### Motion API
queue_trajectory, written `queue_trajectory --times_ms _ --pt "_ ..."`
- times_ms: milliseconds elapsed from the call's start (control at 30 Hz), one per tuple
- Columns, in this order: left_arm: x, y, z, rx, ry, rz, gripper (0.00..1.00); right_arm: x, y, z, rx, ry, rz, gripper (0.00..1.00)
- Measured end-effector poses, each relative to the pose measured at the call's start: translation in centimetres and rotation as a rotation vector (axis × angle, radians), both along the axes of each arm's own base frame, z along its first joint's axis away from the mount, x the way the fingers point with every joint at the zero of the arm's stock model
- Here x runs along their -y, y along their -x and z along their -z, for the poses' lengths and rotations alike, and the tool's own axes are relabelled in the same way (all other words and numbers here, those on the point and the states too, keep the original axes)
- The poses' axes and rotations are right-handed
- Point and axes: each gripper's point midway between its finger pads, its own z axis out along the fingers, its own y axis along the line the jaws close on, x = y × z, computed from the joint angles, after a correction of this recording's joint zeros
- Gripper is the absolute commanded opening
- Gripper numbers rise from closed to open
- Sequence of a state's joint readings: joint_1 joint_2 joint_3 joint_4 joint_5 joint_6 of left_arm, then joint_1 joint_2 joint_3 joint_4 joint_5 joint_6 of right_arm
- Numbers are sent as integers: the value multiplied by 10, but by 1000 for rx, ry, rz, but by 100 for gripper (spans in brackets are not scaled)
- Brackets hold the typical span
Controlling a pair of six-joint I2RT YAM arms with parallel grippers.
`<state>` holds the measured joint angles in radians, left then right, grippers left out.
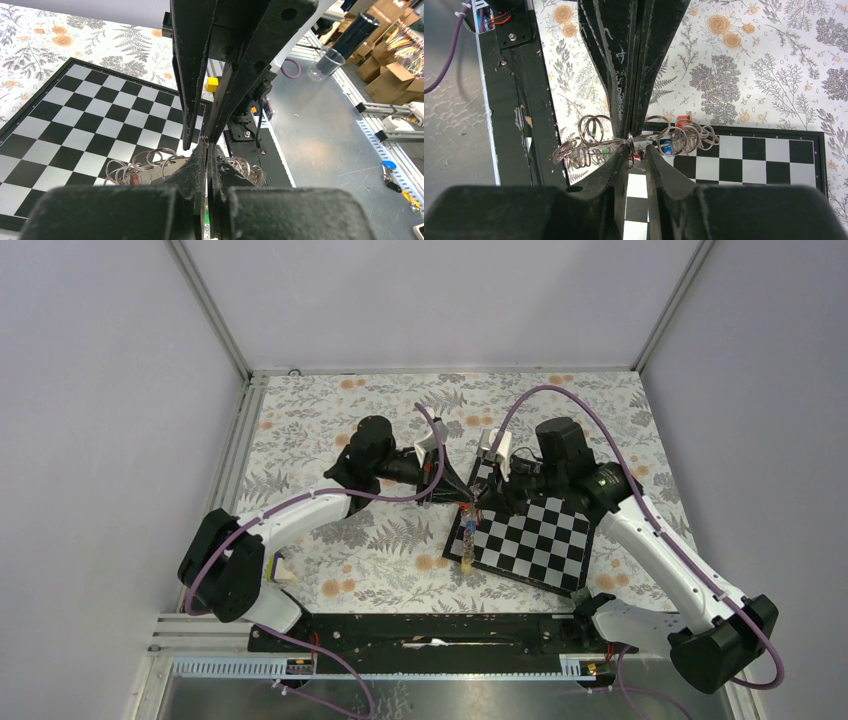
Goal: Put the keys on the keyring
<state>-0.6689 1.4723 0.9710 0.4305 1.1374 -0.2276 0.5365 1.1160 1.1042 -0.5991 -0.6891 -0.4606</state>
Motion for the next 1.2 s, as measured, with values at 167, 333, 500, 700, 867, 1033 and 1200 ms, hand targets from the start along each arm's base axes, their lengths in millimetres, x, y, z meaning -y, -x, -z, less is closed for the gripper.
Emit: queue_trajectory --times_ms 167,333,500,700,867,1033,1200 --pt "-2 0 -4 -18 21 3 0 0 -1 -4 25 -12 -1 26" --pt "-2 1 -9 -17 39 8 0 0 -2 -7 44 -22 -1 27" --pt "-4 3 -10 -34 49 12 0 -1 -2 -6 43 -23 -4 32" --pt "-5 6 -22 -22 91 27 0 -1 0 -1 24 -17 -9 40" --pt "-6 8 -24 -18 106 35 0 -4 1 3 -2 -19 -24 41" --pt "-7 8 -22 -18 106 35 0 -4 2 3 -5 -21 -29 39" --pt "-9 6 -23 -16 107 34 0 0 6 0 12 -29 -26 40"
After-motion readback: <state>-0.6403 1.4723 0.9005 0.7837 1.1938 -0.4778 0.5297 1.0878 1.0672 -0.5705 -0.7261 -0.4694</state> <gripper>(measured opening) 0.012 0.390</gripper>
